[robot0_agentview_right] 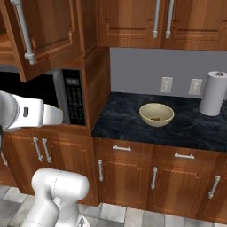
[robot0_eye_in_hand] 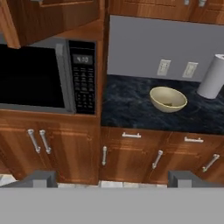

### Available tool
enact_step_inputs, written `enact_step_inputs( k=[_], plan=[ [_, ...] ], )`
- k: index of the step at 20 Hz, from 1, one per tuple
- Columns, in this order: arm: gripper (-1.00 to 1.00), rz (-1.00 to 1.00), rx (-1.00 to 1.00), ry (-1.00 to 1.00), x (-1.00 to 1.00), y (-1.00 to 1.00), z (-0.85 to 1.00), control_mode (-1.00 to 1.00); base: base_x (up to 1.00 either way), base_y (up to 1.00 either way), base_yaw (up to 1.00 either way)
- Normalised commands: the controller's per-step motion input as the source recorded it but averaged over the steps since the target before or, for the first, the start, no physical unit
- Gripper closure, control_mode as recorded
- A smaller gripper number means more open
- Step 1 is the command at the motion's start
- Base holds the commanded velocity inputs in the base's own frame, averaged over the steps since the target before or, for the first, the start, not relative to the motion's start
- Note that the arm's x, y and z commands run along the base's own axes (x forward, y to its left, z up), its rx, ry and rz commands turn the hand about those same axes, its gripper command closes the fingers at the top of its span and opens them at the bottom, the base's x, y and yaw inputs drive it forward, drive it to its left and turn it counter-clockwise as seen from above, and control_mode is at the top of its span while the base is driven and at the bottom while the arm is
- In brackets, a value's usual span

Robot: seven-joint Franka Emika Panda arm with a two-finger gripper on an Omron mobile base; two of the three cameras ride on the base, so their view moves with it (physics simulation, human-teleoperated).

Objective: Open the cabinet. Pick the kiwi and apple from the cabinet and place them into the bowl. Then close the cabinet.

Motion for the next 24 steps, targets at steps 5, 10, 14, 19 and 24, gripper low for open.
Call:
enact_step_inputs(
  k=[5,10,14,19,24],
  plan=[
    [-1.00,0.00,0.00,0.00,0.00,0.00,0.00,1.00,-0.30,0.67,-0.06],
    [-1.00,0.00,0.00,0.00,0.00,0.00,0.00,1.00,-0.07,0.71,-0.05],
    [-1.00,0.00,0.00,0.00,0.00,0.00,0.00,1.00,0.00,0.70,-0.05],
    [-1.00,0.00,0.00,0.00,0.00,0.00,0.00,1.00,0.01,0.60,-0.05],
    [-1.00,0.00,0.00,0.00,0.00,0.00,0.00,1.00,0.13,0.47,-0.06]
  ],
)
